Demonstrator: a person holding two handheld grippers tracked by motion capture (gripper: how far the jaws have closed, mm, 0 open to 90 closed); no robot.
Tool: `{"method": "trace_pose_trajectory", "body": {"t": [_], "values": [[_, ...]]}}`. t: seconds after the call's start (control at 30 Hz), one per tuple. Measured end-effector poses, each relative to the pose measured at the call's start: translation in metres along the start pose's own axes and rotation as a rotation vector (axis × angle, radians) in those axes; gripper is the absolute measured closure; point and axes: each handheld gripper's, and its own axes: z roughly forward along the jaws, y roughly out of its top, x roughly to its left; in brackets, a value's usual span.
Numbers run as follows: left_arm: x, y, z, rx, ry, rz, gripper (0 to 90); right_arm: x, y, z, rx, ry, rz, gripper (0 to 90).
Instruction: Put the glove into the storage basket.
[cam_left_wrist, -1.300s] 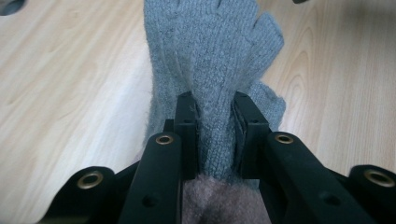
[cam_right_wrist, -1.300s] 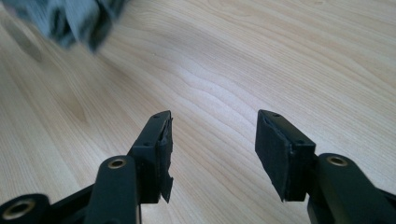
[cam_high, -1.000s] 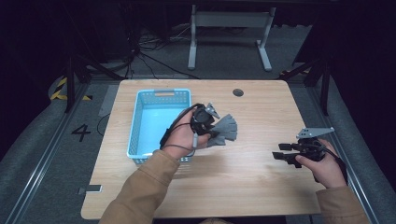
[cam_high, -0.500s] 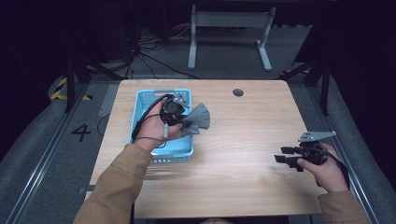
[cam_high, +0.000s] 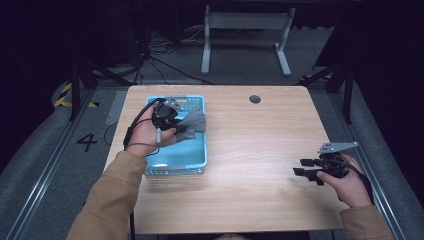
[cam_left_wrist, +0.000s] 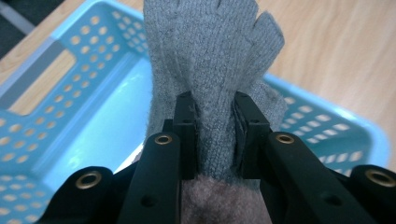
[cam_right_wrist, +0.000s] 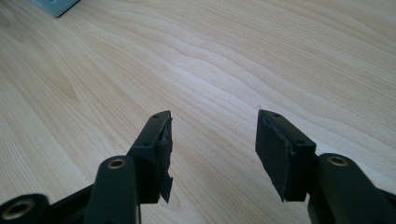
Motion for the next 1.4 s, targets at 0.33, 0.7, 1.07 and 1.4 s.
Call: {"method": "trace_pose_trajectory", "body": {"t": [0.33, 0.7, 1.07, 1.4], "values": [[0.019, -0.016, 0.016, 0.024, -0.009, -0.035, 74.3, -0.001, -0.002, 0.001, 0.008, -0.004, 0.0, 46.9], [0.029, -0.028, 0.044, 0.095, -0.026, -0.033, 73.8, -0.001, -0.005, 0.003, 0.018, -0.004, 0.005, 46.9], [0.03, -0.033, 0.066, 0.153, -0.065, 0.009, 73.3, 0.0, -0.005, 0.004, 0.017, 0.003, 0.002, 46.5], [0.029, -0.031, 0.072, 0.201, -0.058, -0.019, 71.6, 0.002, -0.004, 0.005, 0.016, 0.004, -0.006, 46.1]]}}
